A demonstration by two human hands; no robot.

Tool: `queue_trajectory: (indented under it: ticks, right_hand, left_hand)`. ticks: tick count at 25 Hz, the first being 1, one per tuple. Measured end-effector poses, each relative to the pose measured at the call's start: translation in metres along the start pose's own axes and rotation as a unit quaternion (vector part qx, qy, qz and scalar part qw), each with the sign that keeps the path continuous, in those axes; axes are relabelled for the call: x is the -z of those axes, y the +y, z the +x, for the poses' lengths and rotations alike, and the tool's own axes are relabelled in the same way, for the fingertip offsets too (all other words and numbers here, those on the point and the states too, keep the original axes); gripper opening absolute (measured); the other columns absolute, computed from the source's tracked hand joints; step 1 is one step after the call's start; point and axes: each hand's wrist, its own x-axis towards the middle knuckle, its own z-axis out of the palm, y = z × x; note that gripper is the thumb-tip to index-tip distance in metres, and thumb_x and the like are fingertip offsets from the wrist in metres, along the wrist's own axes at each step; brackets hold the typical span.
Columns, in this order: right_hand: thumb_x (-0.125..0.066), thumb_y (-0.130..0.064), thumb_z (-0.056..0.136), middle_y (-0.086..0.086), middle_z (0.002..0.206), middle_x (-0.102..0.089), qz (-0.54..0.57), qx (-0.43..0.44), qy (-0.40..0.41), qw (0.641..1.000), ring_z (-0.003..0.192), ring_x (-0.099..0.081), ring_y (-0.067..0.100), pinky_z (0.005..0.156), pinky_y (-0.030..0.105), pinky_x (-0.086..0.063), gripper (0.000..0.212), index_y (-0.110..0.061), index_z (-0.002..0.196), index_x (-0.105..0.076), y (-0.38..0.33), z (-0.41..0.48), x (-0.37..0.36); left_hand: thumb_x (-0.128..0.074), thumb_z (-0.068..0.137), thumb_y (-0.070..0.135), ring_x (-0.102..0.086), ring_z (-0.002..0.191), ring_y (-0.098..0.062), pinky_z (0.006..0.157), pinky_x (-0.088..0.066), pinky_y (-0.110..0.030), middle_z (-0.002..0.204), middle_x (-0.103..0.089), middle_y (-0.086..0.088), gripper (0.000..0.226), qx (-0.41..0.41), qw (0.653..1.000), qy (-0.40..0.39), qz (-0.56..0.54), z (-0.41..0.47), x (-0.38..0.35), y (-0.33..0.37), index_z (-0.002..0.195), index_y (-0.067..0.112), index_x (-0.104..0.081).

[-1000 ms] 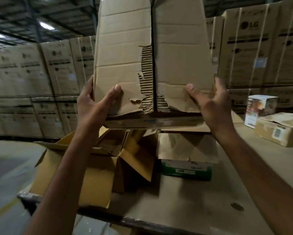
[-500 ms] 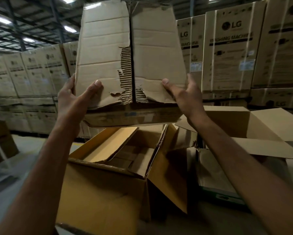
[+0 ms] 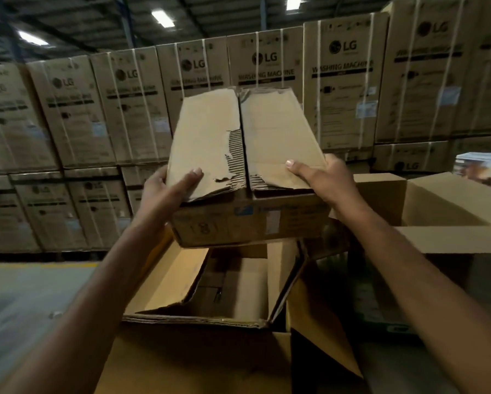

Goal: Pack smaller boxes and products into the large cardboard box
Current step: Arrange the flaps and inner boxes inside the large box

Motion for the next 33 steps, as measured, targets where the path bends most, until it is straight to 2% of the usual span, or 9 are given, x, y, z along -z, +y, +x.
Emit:
queue_trajectory:
  ticks: [4,7,11,15,20,23,26,29,33]
  right_hand:
    - [-0.077,-0.072,0.072,-0.001,0.114,-0.066,-0.103,-0.100,0.027,0.989,0.097,-0.063,0.021,0.080,0.038,-0.054,0.081,-0.018,0.129,-0.060,0.007,0.000,0.019]
    - [-0.078,-0.060,0.080,0.001,0.111,-0.062,-0.151,-0.164,0.027,0.975,0.078,-0.054,0.013,0.060,0.030,-0.041,0.070,-0.015,0.133,-0.062,0.015,-0.006,0.030]
    - [-0.079,-0.051,0.083,-0.001,0.107,-0.063,-0.198,-0.164,0.033,0.966,0.080,-0.055,0.010,0.060,0.031,-0.039,0.062,-0.021,0.134,-0.063,0.018,-0.004,0.025]
    - [-0.082,-0.060,0.070,0.003,0.105,-0.065,-0.262,-0.194,0.056,0.944,0.092,-0.063,0.024,0.080,0.042,-0.054,0.071,-0.020,0.126,-0.062,0.016,0.006,0.006]
    - [-0.077,-0.057,0.078,0.008,0.120,-0.061,-0.357,-0.169,0.054,0.917,0.099,-0.055,0.028,0.089,0.046,-0.049,0.073,-0.021,0.138,-0.055,0.004,0.011,-0.022]
    - [-0.073,-0.053,0.083,0.008,0.114,-0.059,-0.364,-0.168,0.043,0.915,0.097,-0.053,0.028,0.089,0.046,-0.048,0.068,-0.018,0.138,-0.056,-0.003,0.013,-0.030]
    - [-0.072,-0.053,0.084,0.010,0.115,-0.059,-0.348,-0.186,0.048,0.918,0.095,-0.053,0.028,0.087,0.044,-0.048,0.068,-0.015,0.138,-0.057,-0.002,0.012,-0.029]
    - [-0.072,-0.052,0.085,0.011,0.115,-0.058,-0.348,-0.193,0.057,0.916,0.094,-0.051,0.028,0.080,0.042,-0.044,0.070,-0.013,0.141,-0.055,-0.001,0.010,-0.029]
    - [-0.069,-0.048,0.091,0.014,0.119,-0.060,-0.379,-0.161,0.050,0.910,0.105,-0.056,0.034,0.079,0.039,-0.039,0.060,-0.012,0.137,-0.058,-0.013,0.005,-0.042]
  left_hand:
    - [-0.073,0.083,0.061,-0.068,0.099,-0.013,0.072,-0.056,-0.024,0.117,-0.068,-0.001,0.064,0.059,0.983,-0.167,0.043,0.026,-0.021,-0.034,0.130,0.020,-0.056]
    - [-0.065,0.087,0.066,-0.068,0.092,-0.014,0.068,-0.052,-0.024,0.104,-0.070,-0.002,0.053,0.105,0.955,-0.258,0.100,0.039,-0.044,-0.061,0.111,0.019,-0.060]
    - [-0.060,0.078,0.082,-0.069,0.105,-0.022,0.084,-0.057,-0.035,0.115,-0.070,-0.006,0.077,0.141,0.905,-0.377,0.139,0.063,-0.040,-0.095,0.123,0.020,-0.061]
    - [-0.038,0.107,0.054,-0.065,0.110,-0.022,0.089,-0.057,-0.035,0.126,-0.063,-0.008,0.045,0.130,0.881,-0.410,0.194,0.071,-0.014,-0.121,0.133,0.023,-0.056]
    - [-0.030,0.111,0.043,-0.044,0.141,-0.027,0.114,-0.037,-0.043,0.152,-0.047,-0.006,0.053,0.145,0.780,-0.511,0.332,0.071,-0.002,-0.155,0.153,0.015,-0.042]
    - [-0.028,0.109,0.051,-0.056,0.124,-0.022,0.105,-0.045,-0.042,0.129,-0.060,0.000,0.055,0.166,0.776,-0.531,0.298,0.067,0.000,-0.160,0.147,0.017,-0.047]
    - [-0.023,0.103,0.065,-0.064,0.115,-0.023,0.100,-0.051,-0.040,0.124,-0.066,-0.005,0.069,0.210,0.791,-0.528,0.227,0.064,0.001,-0.162,0.142,0.015,-0.052]
    - [-0.015,0.096,0.075,-0.055,0.129,-0.026,0.107,-0.046,-0.038,0.140,-0.057,-0.010,0.086,0.216,0.767,-0.555,0.239,0.061,0.001,-0.165,0.151,0.014,-0.041]
    - [0.000,0.083,0.086,-0.025,0.153,-0.030,0.123,-0.018,-0.048,0.165,-0.030,-0.012,0.107,0.162,0.696,-0.609,0.343,0.047,-0.009,-0.152,0.163,0.017,-0.019]
